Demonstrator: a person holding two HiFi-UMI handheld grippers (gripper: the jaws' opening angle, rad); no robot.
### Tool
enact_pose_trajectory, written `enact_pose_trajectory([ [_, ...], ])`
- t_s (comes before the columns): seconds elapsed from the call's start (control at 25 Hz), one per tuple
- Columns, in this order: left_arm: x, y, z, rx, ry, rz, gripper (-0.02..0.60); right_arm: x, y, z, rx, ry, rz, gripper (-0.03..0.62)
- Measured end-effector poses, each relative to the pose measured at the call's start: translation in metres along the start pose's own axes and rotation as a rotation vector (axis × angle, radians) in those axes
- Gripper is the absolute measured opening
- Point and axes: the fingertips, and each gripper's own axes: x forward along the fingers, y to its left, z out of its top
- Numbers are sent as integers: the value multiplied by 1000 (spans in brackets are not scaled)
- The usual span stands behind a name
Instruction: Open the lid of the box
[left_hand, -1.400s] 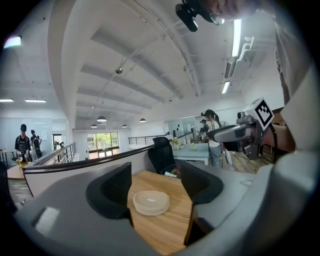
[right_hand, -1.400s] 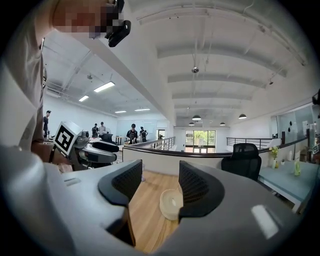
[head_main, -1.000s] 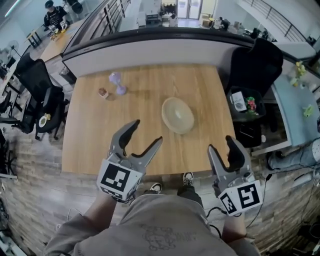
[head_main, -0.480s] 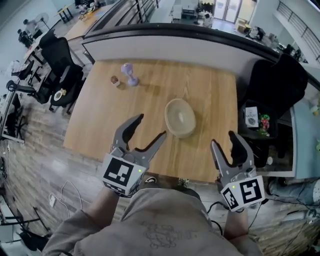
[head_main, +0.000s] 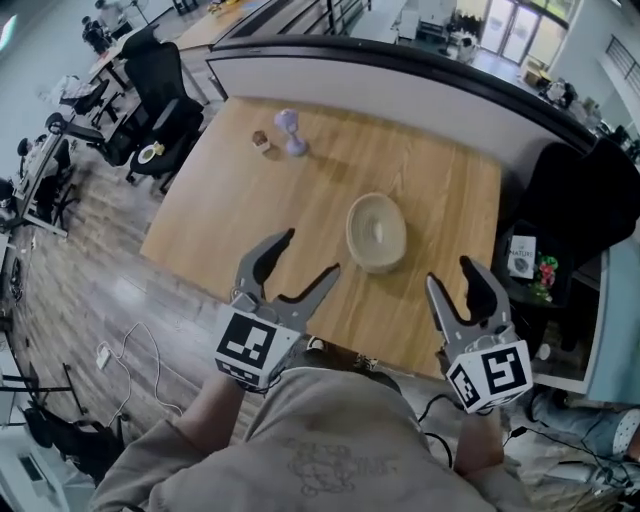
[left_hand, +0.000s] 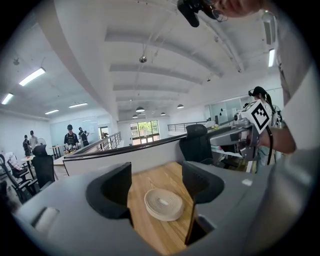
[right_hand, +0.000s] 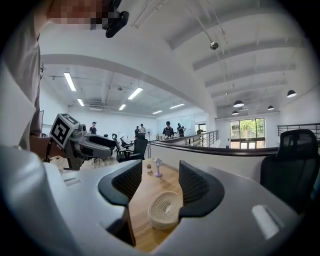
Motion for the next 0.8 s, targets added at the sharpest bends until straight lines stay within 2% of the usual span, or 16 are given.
enact_pose_trajectory([
  [0.24,-1,10,-11,-13,15,16,316,14,1,-7,-10,22,7,216],
  [0.52,13,15,-33,-33,49,-14,318,36,4,-29,-3,72,-2,216],
  [0.8,32,17,-60,-37,101,-75,318,54,8,-61,36,144,-23,216],
])
